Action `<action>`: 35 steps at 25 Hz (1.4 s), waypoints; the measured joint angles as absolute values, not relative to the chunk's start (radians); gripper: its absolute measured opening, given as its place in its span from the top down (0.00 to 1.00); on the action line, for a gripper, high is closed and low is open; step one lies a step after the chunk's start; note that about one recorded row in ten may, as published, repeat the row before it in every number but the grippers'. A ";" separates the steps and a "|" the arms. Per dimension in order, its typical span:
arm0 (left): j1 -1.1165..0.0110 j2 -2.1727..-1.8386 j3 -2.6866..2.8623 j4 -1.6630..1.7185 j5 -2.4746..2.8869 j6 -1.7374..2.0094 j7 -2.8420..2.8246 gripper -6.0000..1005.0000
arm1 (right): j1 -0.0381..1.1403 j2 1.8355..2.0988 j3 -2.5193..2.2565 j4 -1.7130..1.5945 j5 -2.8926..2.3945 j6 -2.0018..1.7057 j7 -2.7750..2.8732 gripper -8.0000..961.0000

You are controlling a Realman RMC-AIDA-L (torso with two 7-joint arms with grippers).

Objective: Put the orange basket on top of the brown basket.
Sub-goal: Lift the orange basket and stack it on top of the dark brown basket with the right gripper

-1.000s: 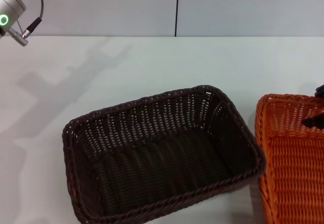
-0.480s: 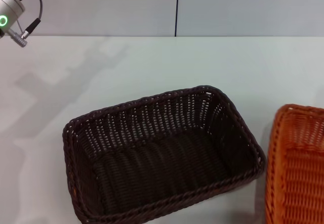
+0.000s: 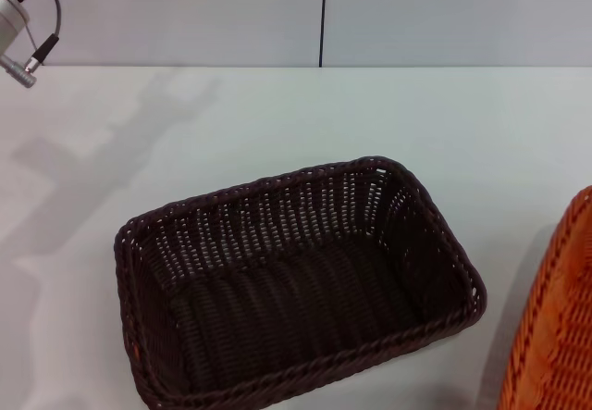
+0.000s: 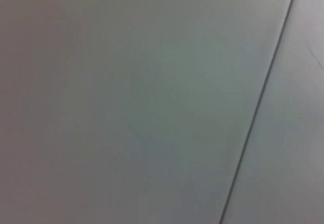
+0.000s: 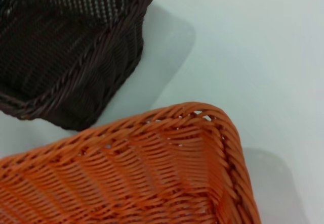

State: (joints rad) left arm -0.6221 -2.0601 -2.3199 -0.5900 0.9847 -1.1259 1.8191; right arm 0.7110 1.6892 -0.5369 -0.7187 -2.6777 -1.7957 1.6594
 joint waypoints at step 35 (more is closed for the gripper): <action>-0.600 -2.055 -2.416 -0.584 0.984 -1.127 1.811 0.14 | 0.435 1.797 -0.051 -0.956 -2.021 -1.662 1.762 0.83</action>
